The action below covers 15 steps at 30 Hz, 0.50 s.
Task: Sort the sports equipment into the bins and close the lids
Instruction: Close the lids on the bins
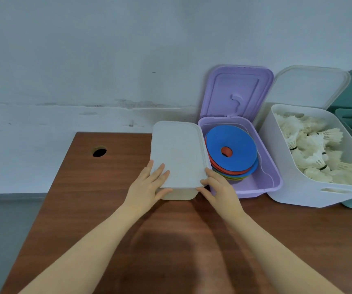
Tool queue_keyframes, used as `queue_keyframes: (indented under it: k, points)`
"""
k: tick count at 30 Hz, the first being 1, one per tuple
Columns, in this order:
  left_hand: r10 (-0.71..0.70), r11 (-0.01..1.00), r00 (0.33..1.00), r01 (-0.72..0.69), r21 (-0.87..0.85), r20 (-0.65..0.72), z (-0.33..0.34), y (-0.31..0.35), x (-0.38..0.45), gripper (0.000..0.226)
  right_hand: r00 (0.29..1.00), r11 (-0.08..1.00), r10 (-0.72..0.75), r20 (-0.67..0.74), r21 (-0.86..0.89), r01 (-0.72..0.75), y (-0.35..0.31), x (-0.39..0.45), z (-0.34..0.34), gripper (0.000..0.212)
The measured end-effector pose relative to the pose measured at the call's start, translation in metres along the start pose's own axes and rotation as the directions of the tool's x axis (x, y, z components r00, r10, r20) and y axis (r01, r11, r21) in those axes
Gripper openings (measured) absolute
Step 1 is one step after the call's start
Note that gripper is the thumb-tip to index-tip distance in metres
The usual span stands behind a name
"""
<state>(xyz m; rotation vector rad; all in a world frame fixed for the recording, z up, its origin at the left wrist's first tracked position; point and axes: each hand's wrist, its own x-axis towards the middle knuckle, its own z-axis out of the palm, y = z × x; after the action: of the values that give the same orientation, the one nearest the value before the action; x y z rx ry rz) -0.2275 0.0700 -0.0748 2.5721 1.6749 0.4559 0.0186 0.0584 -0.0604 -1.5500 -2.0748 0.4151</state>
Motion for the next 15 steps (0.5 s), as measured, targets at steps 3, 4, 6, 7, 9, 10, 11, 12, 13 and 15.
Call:
queue_keyframes:
  k: [3, 4, 6, 7, 9, 10, 11, 12, 13, 15]
  points:
    - [0.028, 0.999, 0.999, -0.029, 0.027, 0.02, -0.001, -0.003, -0.002, 0.067, 0.999, 0.999, -0.013, -0.047, -0.041, 0.011, -0.003, -0.002, 0.001, 0.023]
    - [0.024, 0.999, 0.999, -0.025, 0.029, 0.036, -0.003, -0.002, -0.003, 0.067, 0.998, 0.998, -0.013, -0.061, -0.055, 0.009, -0.004, 0.001, -0.002, 0.029]
    - [-0.013, 1.0, 0.998, 0.012, 0.015, 0.062, -0.01, 0.0, -0.001, 0.069, 0.997, 0.996, -0.022, -0.079, -0.092, 0.015, -0.007, 0.009, -0.007, 0.042]
    - [-0.041, 0.999, 0.997, 0.04, 0.008, 0.067, -0.015, 0.001, 0.001, 0.071, 0.996, 0.993, -0.032, -0.082, -0.12, 0.022, -0.008, 0.015, -0.008, 0.046]
    - [-0.105, 0.994, 0.99, 0.106, -0.004, 0.09, -0.023, 0.003, 0.011, 0.077, 0.998, 0.986, -0.022, -0.054, -0.168, 0.012, -0.009, 0.027, -0.008, 0.047]
    - [-0.137, 0.99, 0.984, 0.138, -0.003, 0.111, -0.025, 0.003, 0.017, 0.079, 1.0, 0.983, 0.002, -0.028, -0.184, -0.007, -0.009, 0.033, -0.006, 0.044]
    - [-0.165, 0.986, 0.976, 0.167, 0.001, 0.142, -0.025, 0.002, 0.025, 0.077, 1.0, 0.98, 0.029, 0.005, -0.197, -0.028, -0.008, 0.04, -0.002, 0.041]
    - [-0.188, 0.982, 0.966, 0.19, 0.006, 0.175, -0.023, 0.001, 0.033, 0.073, 0.998, 0.977, 0.051, 0.036, -0.211, -0.042, -0.008, 0.046, 0.001, 0.041]
    - [-0.209, 0.977, 0.954, 0.211, 0.015, 0.212, -0.022, 0.0, 0.041, 0.067, 0.996, 0.972, 0.066, 0.065, -0.229, -0.05, -0.008, 0.053, 0.004, 0.044]
    - [-0.243, 0.969, 0.929, 0.242, 0.038, 0.279, -0.018, -0.003, 0.059, 0.062, 0.99, 0.964, 0.089, 0.113, -0.26, -0.057, -0.006, 0.066, 0.009, 0.05]
